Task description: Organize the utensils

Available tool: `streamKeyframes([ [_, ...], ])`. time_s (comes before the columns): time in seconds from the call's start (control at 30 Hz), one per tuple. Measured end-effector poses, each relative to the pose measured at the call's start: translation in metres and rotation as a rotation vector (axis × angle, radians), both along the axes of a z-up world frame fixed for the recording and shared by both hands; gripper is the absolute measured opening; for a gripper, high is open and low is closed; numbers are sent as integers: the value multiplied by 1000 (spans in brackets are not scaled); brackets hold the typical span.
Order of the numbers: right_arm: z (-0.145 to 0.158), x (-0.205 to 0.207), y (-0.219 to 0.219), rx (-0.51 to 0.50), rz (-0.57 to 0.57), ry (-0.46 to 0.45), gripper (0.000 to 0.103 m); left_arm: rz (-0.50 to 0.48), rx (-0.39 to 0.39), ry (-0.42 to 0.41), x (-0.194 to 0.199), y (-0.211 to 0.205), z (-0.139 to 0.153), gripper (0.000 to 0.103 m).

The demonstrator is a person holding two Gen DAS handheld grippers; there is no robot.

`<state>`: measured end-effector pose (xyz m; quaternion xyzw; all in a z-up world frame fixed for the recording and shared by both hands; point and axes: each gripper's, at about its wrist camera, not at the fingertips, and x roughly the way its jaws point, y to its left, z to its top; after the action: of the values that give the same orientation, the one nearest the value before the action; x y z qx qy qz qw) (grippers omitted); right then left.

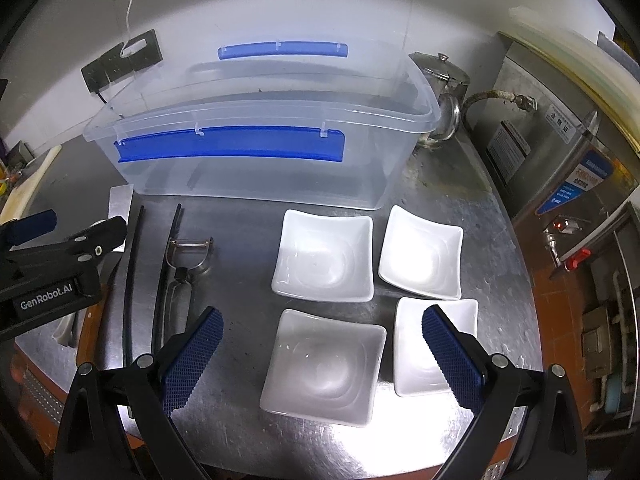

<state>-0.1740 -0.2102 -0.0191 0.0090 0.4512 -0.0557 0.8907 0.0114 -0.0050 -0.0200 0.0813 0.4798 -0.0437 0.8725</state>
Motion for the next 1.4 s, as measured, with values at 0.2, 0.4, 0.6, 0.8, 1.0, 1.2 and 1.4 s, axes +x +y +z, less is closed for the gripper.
streamKeyframes([
  [0.2, -1, 1, 4, -7, 12, 7, 99, 3, 4, 4, -1, 3, -1, 96],
  [0.4, -1, 1, 7, -8, 21, 6, 99, 12, 5, 6, -2, 7, 0, 96],
  [0.6, -2, 2, 9, -15, 19, 16, 99, 9, 5, 12, -2, 8, -1, 96],
  [0.8, -3, 2, 7, -15, 13, 23, 99, 3, 8, 19, -1, 6, -3, 96],
  [1.0, -4, 2, 6, -13, 10, 27, 99, 2, 11, 22, -1, 4, -4, 96],
  [1.2, -5, 3, 7, -14, 11, 30, 99, 1, 14, 29, 0, 3, -6, 96],
  [1.4, -6, 4, 7, -13, 7, 32, 99, -2, -3, 36, 1, 5, -8, 96],
])
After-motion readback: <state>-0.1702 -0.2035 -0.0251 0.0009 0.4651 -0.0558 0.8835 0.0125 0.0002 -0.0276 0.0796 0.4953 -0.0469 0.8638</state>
